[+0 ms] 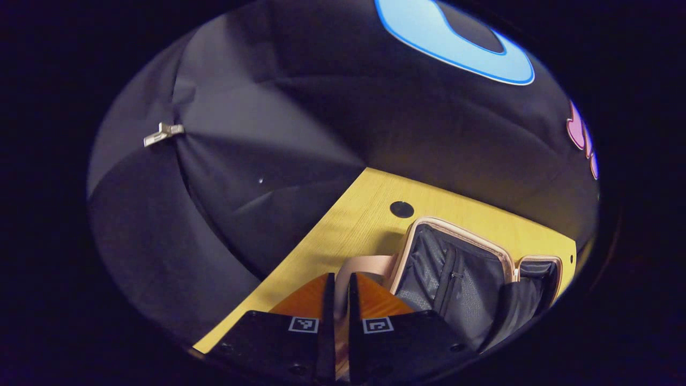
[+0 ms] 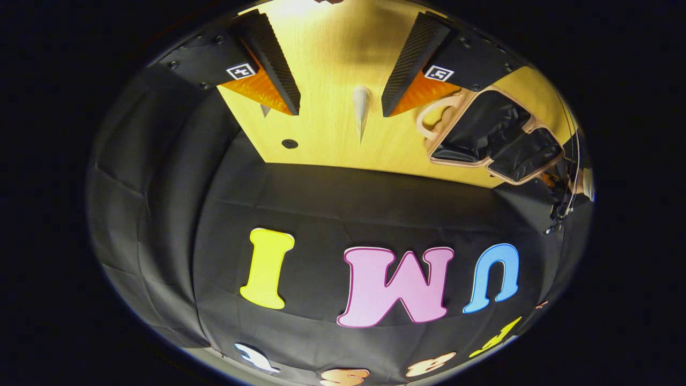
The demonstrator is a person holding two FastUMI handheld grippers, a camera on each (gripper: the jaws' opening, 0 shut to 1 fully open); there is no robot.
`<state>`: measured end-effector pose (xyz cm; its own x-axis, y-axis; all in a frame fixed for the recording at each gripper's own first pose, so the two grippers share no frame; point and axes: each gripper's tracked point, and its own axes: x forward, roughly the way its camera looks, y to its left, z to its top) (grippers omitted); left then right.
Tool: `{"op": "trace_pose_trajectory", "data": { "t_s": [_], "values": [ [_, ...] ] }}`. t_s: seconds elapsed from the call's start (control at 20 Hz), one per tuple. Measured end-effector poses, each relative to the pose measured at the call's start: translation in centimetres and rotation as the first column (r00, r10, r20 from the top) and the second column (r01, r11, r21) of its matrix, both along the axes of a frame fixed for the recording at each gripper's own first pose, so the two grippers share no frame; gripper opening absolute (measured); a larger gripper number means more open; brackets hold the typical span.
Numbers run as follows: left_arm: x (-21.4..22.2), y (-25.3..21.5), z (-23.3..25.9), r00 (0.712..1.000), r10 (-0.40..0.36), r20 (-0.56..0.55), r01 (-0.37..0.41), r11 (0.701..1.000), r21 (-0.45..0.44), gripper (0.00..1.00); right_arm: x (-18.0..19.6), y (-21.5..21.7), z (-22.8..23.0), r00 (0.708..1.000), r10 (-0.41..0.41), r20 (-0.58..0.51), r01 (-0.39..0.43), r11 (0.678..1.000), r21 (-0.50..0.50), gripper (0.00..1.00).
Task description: First open the suitcase, pack the skin care products into it, and then close the suitcase.
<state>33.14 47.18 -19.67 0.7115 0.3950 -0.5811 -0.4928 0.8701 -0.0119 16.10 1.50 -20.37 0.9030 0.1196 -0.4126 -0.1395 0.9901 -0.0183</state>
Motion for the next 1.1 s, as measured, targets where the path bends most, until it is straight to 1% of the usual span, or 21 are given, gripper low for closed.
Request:
{"op": "trace_pose_trajectory", "data": {
  "t_s": [0.1, 0.15, 0.2, 0.25, 0.3, 0.35, 0.4, 0.5, 0.6, 0.65, 0.7, 0.8, 0.85, 0.9, 0.95, 1.05, 1.1],
  "values": [
    [-1.0, 2.2, 0.1, 0.997, 0.077, 0.016, -0.077, 0.996, 0.046, 0.24, -0.5, -0.2, -0.2, 1.0, -0.019, -0.004, 0.019, 1.0, 0.008, 0.97],
    [-1.1, 2.2, 0.6, 0.995, 0.092, 0.04, -0.094, 0.993, 0.07, 0.34, -0.5, -0.4, -0.1, 1.0, -0.029, -0.001, 0.029, 1.0, 0.006, 0.97],
    [-1.1, 2.0, 2.0, 0.992, 0.094, 0.082, -0.102, 0.99, 0.096, 0.42, -0.5, -0.7, 0.0, 0.999, -0.036, 0.0, 0.036, 0.999, 0.003, 0.97],
    [-1.1, 1.8, 3.5, 0.988, 0.093, 0.121, -0.109, 0.984, 0.14, 0.71, -0.5, -1.1, 0.0, 0.999, -0.043, 0.001, 0.043, 0.999, 0.002, 0.97],
    [-1.7, 0.1, 6.5, 0.984, 0.067, 0.165, -0.096, 0.979, 0.178, 1.0, -0.6, -1.4, 0.2, 0.999, -0.051, 0.002, 0.051, 0.999, 0.005, 0.97],
    [-1.7, -1.1, 9.0, 0.975, 0.032, 0.218, -0.083, 0.969, 0.233, 0.97, -0.5, -1.7, 0.5, 0.998, -0.058, 0.005, 0.058, 0.998, 0.014, 0.97],
    [-2.4, -3.2, 11.7, 0.968, -0.01, 0.252, -0.062, 0.959, 0.277, 0.96, -0.4, -2.3, 0.8, 0.998, -0.068, 0.009, 0.067, 0.997, 0.029, 0.97],
    [-3.6, -8.7, 16.5, 0.944, -0.101, 0.313, -0.017, 0.936, 0.351, 0.96, 0.0, -3.3, 1.6, 0.996, -0.087, 0.018, 0.086, 0.995, 0.051, 0.96],
    [-4.9, -15.5, 20.1, 0.911, -0.201, 0.361, 0.046, 0.918, 0.394, 0.96, 0.4, -4.5, 2.3, 0.995, -0.096, 0.031, 0.094, 0.994, 0.055, 0.96],
    [-6.0, -19.0, 22.0, 0.891, -0.243, 0.383, 0.077, 0.914, 0.398, 0.96, 0.5, -5.1, 2.8, 0.994, -0.098, 0.04, 0.096, 0.994, 0.056, 0.97],
    [-6.9, -23.2, 22.7, 0.872, -0.289, 0.396, 0.124, 0.911, 0.392, 0.96, 0.5, -5.6, 3.1, 0.994, -0.099, 0.048, 0.096, 0.994, 0.058, 0.97],
    [-8.1, -30.8, 22.2, 0.84, -0.335, 0.426, 0.195, 0.92, 0.339, 0.96, 0.5, -6.8, 3.1, 0.994, -0.097, 0.049, 0.095, 0.994, 0.052, 0.96],
    [-8.2, -35.1, 21.3, 0.817, -0.369, 0.442, 0.246, 0.918, 0.312, 0.96, 0.5, -7.3, 3.1, 0.994, -0.098, 0.047, 0.095, 0.994, 0.053, 0.96],
    [-8.4, -39.0, 20.3, 0.8, -0.388, 0.457, 0.282, 0.916, 0.285, 0.96, 0.4, -7.7, 2.9, 0.995, -0.096, 0.039, 0.094, 0.994, 0.057, 0.97],
    [-8.3, -42.9, 18.9, 0.782, -0.415, 0.466, 0.327, 0.909, 0.261, 0.96, 0.5, -7.9, 2.7, 0.995, -0.093, 0.031, 0.091, 0.994, 0.062, 0.96],
    [-8.3, -49.2, 15.7, 0.766, -0.445, 0.463, 0.391, 0.895, 0.214, 0.96, 0.6, -8.6, 2.4, 0.996, -0.09, 0.027, 0.089, 0.994, 0.061, 0.97],
    [-9.0, -52.1, 13.5, 0.761, -0.46, 0.458, 0.42, 0.887, 0.191, 0.95, 0.7, -9.0, 2.1, 0.996, -0.089, 0.029, 0.087, 0.994, 0.061, 0.97]
  ]
}}
